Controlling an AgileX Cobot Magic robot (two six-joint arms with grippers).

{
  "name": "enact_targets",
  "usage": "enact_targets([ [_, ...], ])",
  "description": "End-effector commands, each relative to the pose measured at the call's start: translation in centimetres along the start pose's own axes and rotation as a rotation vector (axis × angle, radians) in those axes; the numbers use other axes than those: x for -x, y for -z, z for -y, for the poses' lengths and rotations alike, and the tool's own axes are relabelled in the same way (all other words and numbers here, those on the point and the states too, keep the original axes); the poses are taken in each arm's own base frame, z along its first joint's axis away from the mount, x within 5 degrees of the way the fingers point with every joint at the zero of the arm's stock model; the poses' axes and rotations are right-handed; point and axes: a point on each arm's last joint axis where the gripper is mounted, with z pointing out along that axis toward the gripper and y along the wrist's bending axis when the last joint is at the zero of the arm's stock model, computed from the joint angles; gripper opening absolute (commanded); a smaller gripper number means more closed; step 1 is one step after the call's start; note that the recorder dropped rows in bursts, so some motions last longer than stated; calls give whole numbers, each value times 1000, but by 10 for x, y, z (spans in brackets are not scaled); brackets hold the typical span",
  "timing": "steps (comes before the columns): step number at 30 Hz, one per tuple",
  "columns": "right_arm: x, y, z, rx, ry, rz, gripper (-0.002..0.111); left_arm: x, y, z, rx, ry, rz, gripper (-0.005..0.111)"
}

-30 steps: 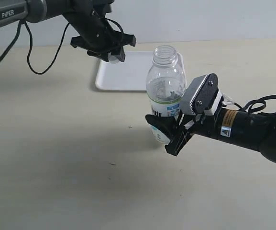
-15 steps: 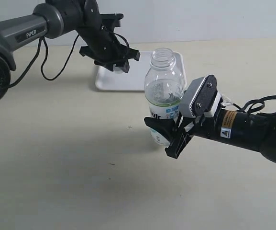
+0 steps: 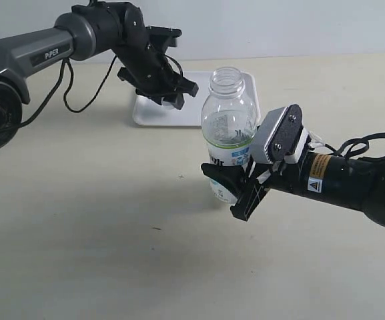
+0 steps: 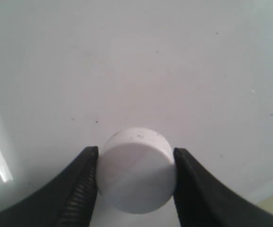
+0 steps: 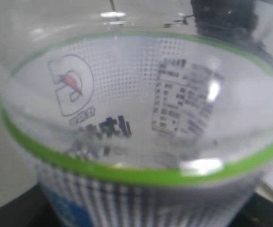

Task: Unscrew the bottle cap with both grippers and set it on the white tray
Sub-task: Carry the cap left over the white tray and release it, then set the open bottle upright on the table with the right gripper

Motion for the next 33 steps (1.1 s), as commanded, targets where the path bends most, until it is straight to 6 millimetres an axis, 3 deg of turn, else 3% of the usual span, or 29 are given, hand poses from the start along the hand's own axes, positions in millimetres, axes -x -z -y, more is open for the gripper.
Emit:
enact_targets([
  [1,7,0,0,-3,10,66,0,2,4,3,-7,-28,-1,35],
  [5,7,0,0,-3,10,66,0,1,4,3,-7,-43,-3,55],
  [14,7,0,0,-3,10,66,0,2,6,2,-4,-39,1,56],
  [23,4,0,0,-5,9,37,0,14,44,2,-6,-40,26,56],
  [33,-7,-7,4,-32,-67,66,0,16,67,-9,-33,53,14,56],
])
